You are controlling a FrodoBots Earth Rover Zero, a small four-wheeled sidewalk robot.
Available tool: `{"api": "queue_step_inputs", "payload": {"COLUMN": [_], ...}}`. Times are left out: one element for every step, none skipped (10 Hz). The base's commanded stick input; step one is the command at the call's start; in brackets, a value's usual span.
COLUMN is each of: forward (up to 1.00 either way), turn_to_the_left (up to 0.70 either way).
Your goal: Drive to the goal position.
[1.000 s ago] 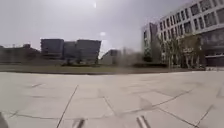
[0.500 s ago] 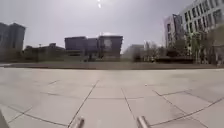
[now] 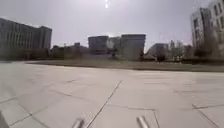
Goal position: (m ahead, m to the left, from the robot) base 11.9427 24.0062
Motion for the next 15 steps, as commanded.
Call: {"api": "queue_step_inputs", "payload": {"forward": [0.70,0.70,0.70,0.70,0.70,0.70,0.70,0.70,0.70,0.70,0.70,0.70,0.70,0.70,0.70], "turn_to_the_left": [0.35,0.35,0.35,0.35,0.35,0.35,0.35,0.35,0.35,0.35,0.35,0.35,0.35,0.35,0.35]}}
